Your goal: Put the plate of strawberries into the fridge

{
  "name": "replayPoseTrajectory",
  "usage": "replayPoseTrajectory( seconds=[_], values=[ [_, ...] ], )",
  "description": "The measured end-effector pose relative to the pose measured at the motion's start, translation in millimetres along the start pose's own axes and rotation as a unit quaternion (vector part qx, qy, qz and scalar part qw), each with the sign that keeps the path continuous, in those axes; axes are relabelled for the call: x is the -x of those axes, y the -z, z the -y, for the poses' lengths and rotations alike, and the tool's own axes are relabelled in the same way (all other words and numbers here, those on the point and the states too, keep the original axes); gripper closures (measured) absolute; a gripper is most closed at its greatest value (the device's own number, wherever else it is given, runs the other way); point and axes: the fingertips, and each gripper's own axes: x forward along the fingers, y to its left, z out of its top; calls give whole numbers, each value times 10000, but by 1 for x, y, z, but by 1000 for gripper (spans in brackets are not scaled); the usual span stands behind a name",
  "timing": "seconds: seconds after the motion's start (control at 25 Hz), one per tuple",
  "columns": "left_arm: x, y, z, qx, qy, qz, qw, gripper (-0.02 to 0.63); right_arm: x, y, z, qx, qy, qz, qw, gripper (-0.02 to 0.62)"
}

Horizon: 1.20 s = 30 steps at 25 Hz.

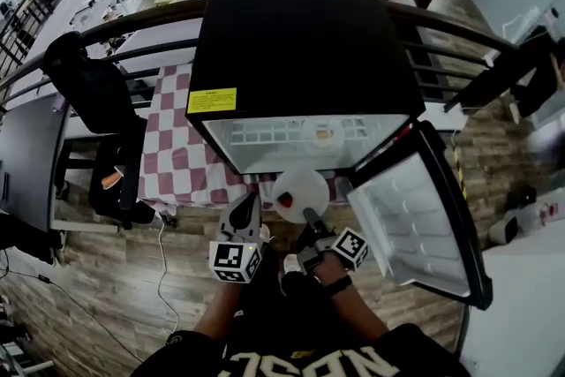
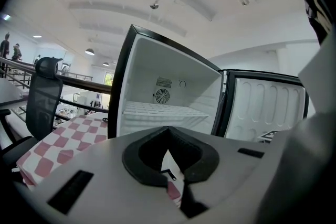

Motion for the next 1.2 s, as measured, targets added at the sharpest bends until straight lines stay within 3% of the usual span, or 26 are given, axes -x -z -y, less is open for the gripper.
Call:
replayPoseTrajectory(
  seconds=[0.24,0.52,1.2],
  values=[
    [-16,11,-20,58,-64,-61,9999,589,-33,0,16,-24,223,-60,9997,558],
    [-28,19,-33,74,-123,-97,9998,589,-77,-5,34,-101,101,-30,9999,558],
    [-36,33,-43,213,-201,-256,9992,589,-141,-23,65,-173,652,264,9974,560]
  ],
)
